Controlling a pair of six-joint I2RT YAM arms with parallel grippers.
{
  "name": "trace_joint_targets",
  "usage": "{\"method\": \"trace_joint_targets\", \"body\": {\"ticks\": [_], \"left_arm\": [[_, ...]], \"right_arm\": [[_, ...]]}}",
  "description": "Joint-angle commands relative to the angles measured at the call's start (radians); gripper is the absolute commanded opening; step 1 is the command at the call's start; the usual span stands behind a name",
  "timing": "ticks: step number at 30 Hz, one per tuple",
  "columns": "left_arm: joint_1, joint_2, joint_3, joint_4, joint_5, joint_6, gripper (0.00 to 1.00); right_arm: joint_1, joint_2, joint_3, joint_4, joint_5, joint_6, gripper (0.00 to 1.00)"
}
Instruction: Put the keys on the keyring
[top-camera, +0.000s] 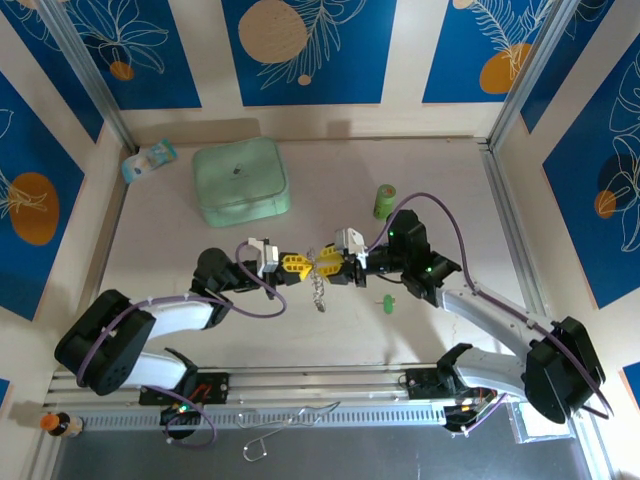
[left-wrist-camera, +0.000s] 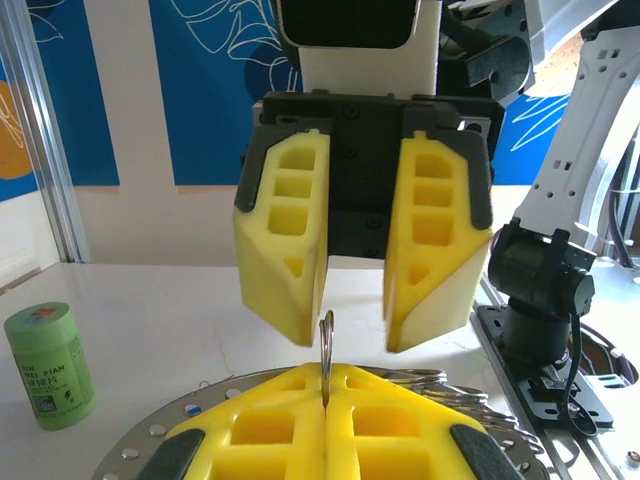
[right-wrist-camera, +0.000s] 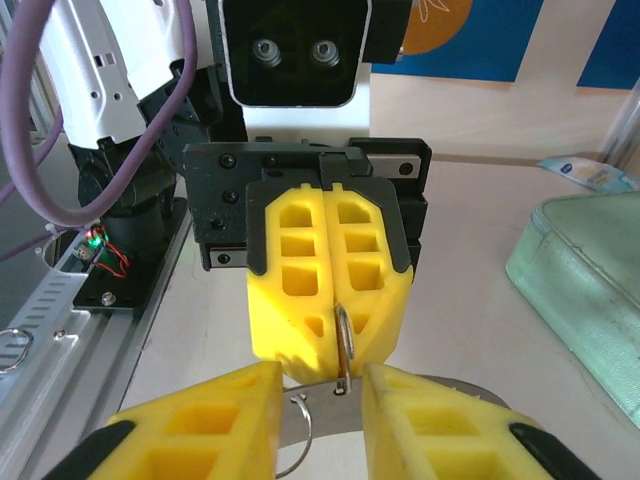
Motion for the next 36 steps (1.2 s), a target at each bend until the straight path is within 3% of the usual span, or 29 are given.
{"method": "trace_joint_targets", "body": {"ticks": [1, 4, 11, 12, 13, 14, 20, 22, 36], "left_arm": [[-0.011, -0.002, 0.032, 0.059, 0.036, -0.017, 0.0], [-0.012, -0.004, 0.033, 0.058, 0.041, -0.015, 0.0], [-0.012, -0.011, 0.032, 0.053, 0.039, -0.011, 0.0], [-0.012, -0.015, 0.03, 0.045, 0.031, -0.006, 0.03], [-0.012, -0.023, 0.027, 0.023, 0.009, -0.001, 0.21], [-0.012, -0.036, 0.024, -0.023, -0.014, 0.015, 0.28], [-0.014, -0.17, 0.105, -0.618, -0.049, 0.248, 0.23], [-0.014, -0.2, 0.131, -0.743, -0.058, 0.312, 0.21], [-0.014, -0.225, 0.173, -0.809, -0.061, 0.355, 0.2]], "right_arm": [[0.015, 0.022, 0.041, 0.032, 0.008, 0.001, 0.23], [0.023, 0.038, 0.054, 0.032, 0.01, -0.002, 0.19], [0.031, 0.055, 0.096, -0.068, 0.012, -0.054, 0.0], [0.027, 0.054, 0.107, -0.097, 0.014, -0.066, 0.0], [0.021, 0.051, 0.119, -0.134, 0.014, -0.074, 0.0], [0.015, 0.05, 0.138, -0.186, 0.014, -0.089, 0.0], [0.003, 0.084, 0.298, -0.499, 0.058, -0.186, 0.0], [0.006, 0.106, 0.346, -0.573, 0.068, -0.213, 0.0], [0.096, 0.181, 0.473, -0.779, 0.214, -0.37, 0.0]]}}
